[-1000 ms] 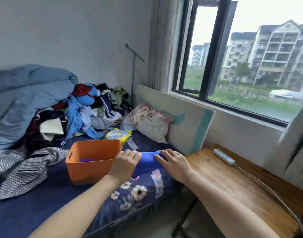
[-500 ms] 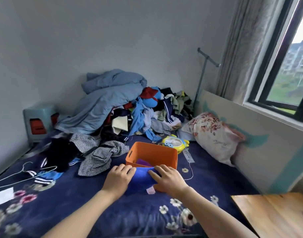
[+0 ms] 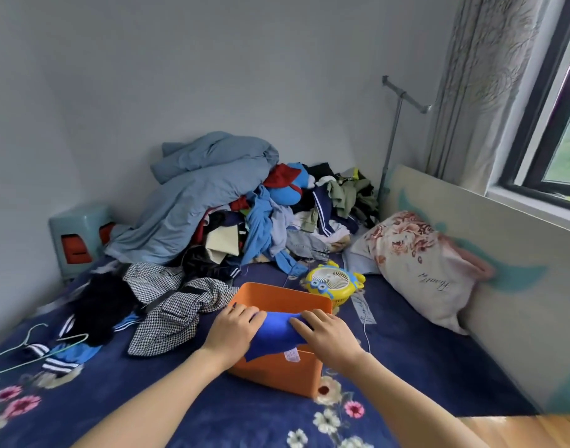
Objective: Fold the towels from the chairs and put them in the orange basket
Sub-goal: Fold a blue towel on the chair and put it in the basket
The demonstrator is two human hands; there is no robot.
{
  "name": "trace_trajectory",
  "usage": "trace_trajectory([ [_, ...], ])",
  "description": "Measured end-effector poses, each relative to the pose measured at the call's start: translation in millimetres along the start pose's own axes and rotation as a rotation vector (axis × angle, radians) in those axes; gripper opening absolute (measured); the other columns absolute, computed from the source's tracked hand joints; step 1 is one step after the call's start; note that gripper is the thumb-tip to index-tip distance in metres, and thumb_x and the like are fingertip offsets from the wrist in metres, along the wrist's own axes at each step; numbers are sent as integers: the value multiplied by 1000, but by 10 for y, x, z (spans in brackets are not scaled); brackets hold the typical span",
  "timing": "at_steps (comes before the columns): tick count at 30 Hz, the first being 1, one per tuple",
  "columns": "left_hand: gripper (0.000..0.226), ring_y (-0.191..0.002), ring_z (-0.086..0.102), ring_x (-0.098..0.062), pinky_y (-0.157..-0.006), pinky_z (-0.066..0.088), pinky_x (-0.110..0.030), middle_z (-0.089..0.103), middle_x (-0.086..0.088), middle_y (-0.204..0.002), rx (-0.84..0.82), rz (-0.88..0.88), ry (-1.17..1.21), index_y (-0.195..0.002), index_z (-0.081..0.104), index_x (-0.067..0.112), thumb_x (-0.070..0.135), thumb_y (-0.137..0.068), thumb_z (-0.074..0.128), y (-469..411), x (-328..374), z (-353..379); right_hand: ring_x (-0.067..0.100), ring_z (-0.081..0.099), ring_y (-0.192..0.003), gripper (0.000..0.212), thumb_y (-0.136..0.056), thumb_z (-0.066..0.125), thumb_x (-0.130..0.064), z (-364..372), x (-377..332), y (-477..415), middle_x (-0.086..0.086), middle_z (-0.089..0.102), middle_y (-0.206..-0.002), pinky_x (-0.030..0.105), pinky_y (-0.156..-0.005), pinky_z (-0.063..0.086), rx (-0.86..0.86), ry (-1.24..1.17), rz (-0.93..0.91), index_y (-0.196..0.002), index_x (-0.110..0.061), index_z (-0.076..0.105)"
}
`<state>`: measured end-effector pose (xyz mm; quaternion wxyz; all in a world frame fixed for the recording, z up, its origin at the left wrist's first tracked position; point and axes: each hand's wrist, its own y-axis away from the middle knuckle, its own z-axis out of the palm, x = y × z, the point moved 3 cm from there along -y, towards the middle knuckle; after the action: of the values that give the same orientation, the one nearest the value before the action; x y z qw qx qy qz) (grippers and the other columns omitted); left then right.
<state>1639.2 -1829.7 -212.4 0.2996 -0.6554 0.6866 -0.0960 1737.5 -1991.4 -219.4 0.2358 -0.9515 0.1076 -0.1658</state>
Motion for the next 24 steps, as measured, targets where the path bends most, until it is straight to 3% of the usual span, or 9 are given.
trace_trajectory([
  [5,42,-54,57,-15,-47,44,-21,64,7,-68,-37,-3,29,-77,70,18,5,-61,33,-126,-39,387,15,60,-60,79,-37,87,-21,375,159,-2,-4,65,-78,20,-42,38,-29,-5,16,-105,-20,47],
  [14,44,-58,62,-16,-50,48,-21,67,5,-73,-78,-21,135,-80,73,16,5,-64,32,-393,-720,1239,17,61,-63,73,-48,86,-21,1159,431,-653,-1,67,-84,20,-46,46,-103,-5,33,-110,-19,46],
  [24,41,-62,61,-18,-52,48,-23,68,2,-78,-223,123,254,-85,70,15,6,-63,36,-900,-1529,2288,20,64,-67,79,-44,87,-17,2003,726,-1311,3,69,-91,21,-49,49,-279,-11,169,-112,-16,46],
])
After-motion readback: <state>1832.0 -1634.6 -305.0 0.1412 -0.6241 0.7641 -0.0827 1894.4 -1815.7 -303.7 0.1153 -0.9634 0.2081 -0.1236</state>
